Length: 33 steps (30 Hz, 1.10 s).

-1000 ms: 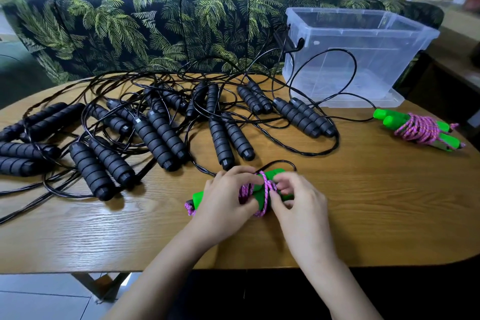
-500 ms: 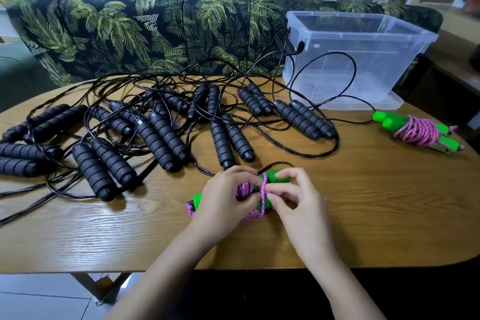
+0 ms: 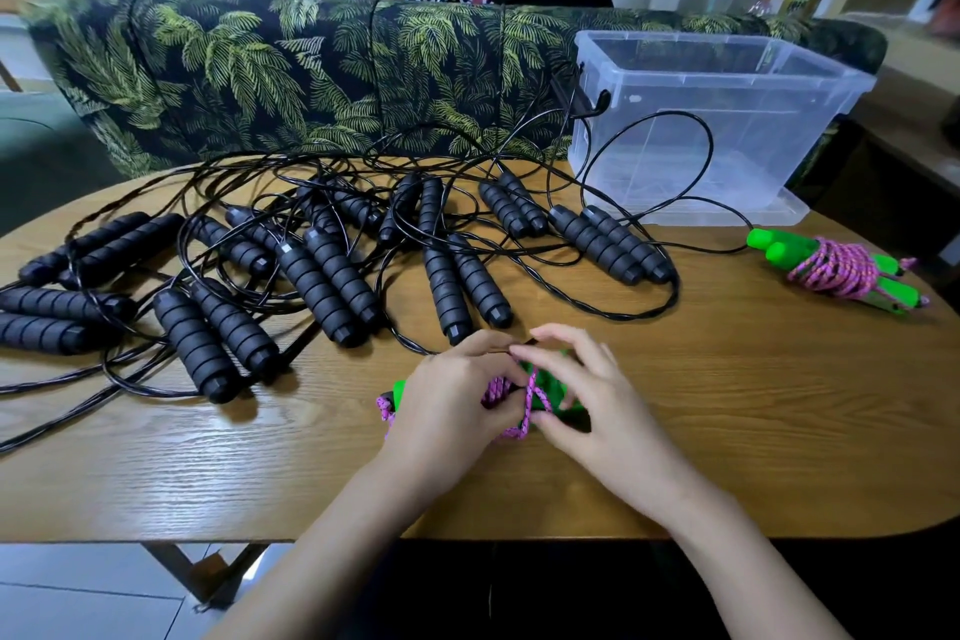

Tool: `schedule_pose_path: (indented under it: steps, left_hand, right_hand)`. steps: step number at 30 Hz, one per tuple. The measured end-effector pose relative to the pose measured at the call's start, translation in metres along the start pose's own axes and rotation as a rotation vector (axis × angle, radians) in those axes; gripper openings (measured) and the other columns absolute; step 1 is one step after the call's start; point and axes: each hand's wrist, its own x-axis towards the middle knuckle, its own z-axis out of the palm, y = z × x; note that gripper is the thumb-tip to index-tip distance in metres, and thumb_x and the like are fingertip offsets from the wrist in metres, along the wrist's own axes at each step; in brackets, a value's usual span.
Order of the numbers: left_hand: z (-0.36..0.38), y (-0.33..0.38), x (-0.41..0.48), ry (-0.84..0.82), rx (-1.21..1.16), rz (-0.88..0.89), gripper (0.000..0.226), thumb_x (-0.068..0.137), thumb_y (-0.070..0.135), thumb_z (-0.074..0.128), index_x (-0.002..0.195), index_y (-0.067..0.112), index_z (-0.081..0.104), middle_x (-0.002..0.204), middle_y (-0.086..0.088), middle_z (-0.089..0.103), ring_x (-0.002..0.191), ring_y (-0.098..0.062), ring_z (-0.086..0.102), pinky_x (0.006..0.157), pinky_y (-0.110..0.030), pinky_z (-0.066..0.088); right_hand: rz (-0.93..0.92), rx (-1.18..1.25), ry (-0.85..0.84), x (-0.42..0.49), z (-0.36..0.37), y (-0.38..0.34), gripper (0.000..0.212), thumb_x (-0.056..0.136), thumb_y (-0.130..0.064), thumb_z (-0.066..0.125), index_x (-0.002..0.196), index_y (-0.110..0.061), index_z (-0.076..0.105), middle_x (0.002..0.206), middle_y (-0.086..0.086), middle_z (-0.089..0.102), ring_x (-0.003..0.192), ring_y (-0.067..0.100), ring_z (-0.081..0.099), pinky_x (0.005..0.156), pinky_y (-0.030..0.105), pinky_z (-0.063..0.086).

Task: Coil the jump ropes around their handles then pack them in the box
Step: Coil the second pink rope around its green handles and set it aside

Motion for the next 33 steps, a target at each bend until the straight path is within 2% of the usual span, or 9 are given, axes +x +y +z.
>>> schedule_pose_path:
  steps: [7,12,15,17,19,22,24,28,33]
  left_hand:
    - [0.001,-0.001,0.0,-0.005,0.134,0.027,0.014,0.085,0.021,0.065,0.088,0.02,0.052,0.114,0.005,0.061,0.08,-0.025,0.064,0.062,-0.037,0.046]
    - [-0.001,-0.008,0.0,-0.001,0.093,0.026,0.023,0.085,0.022,0.057,0.087,0.032,0.036,0.106,0.005,0.064,0.079,-0.024,0.063,0.061,-0.042,0.05]
    - [-0.012,-0.011,-0.001,-0.126,0.037,0.057,0.02,0.09,0.018,0.059,0.089,0.031,0.043,0.106,0.007,0.068,0.088,-0.02,0.065,0.081,-0.044,0.053]
    - [-0.022,-0.014,0.0,-0.206,0.13,0.137,0.01,0.097,0.031,0.048,0.099,0.03,0.057,0.119,0.01,0.066,0.109,-0.015,0.064,0.113,-0.053,0.034]
    - [-0.034,-0.019,-0.001,-0.283,0.344,0.197,0.044,0.098,0.057,0.027,0.123,0.039,0.059,0.141,0.015,0.054,0.135,-0.007,0.045,0.121,-0.059,0.005]
    - [-0.049,-0.03,-0.008,-0.439,0.503,0.113,0.077,0.08,0.086,0.002,0.149,0.055,0.013,0.16,0.014,0.02,0.148,-0.01,0.017,0.119,-0.056,-0.011]
    - [-0.051,-0.039,-0.017,-0.502,0.503,0.128,0.078,0.078,0.087,0.008,0.148,0.055,-0.008,0.163,0.012,0.013,0.149,-0.015,0.018,0.122,-0.05,0.003]
    - [-0.047,-0.05,-0.02,-0.451,0.454,0.179,0.075,0.086,0.078,0.022,0.15,0.053,-0.008,0.159,0.009,0.026,0.136,-0.018,0.035,0.11,-0.036,0.034]
    - [-0.051,-0.042,-0.015,-0.289,-0.046,0.011,0.074,0.084,0.075,0.043,0.149,0.055,0.014,0.142,0.012,0.05,0.118,-0.008,0.054,0.1,-0.034,0.047]
  right_hand:
    - [-0.115,-0.197,-0.033,-0.005,-0.003,0.022,0.028,0.09,-0.039,0.059,0.114,-0.025,0.062,0.14,-0.025,0.042,0.13,-0.012,0.022,0.102,0.002,0.019]
    - [-0.124,-0.196,-0.029,-0.013,0.001,0.036,0.037,0.093,-0.027,0.059,0.13,-0.027,0.056,0.148,-0.029,0.032,0.137,-0.008,0.027,0.109,0.019,0.03]
    - [-0.121,-0.218,-0.035,-0.016,0.001,0.036,0.038,0.096,-0.03,0.052,0.133,-0.03,0.053,0.152,-0.027,0.032,0.143,-0.005,0.019,0.113,0.033,0.034]
    - [-0.124,-0.267,-0.063,-0.019,-0.001,0.034,0.043,0.099,-0.04,0.039,0.141,-0.036,0.045,0.155,-0.028,0.027,0.148,-0.004,0.007,0.116,0.032,0.019]
    - [-0.139,-0.333,-0.102,-0.021,-0.002,0.032,0.049,0.103,-0.049,0.028,0.151,-0.045,0.026,0.158,-0.028,0.015,0.148,-0.003,-0.001,0.118,0.027,0.004]
    - [-0.154,-0.451,-0.151,-0.024,0.005,0.035,0.052,0.104,-0.059,0.018,0.152,-0.052,0.001,0.161,-0.023,0.0,0.15,0.003,-0.006,0.12,0.039,-0.004]
    - [-0.134,-0.467,-0.193,-0.024,0.009,0.036,0.051,0.103,-0.06,0.017,0.149,-0.057,-0.006,0.159,-0.027,-0.014,0.148,0.002,-0.016,0.119,0.043,-0.009]
    - [-0.096,-0.45,-0.268,-0.021,0.005,0.033,0.047,0.098,-0.063,0.009,0.143,-0.063,-0.006,0.149,-0.039,-0.027,0.141,-0.005,-0.028,0.119,0.034,-0.016]
    - [0.024,0.116,0.029,-0.018,-0.006,0.013,0.059,0.101,-0.053,0.036,0.149,-0.053,0.002,0.154,-0.04,-0.007,0.144,-0.012,-0.008,0.115,0.016,-0.005]
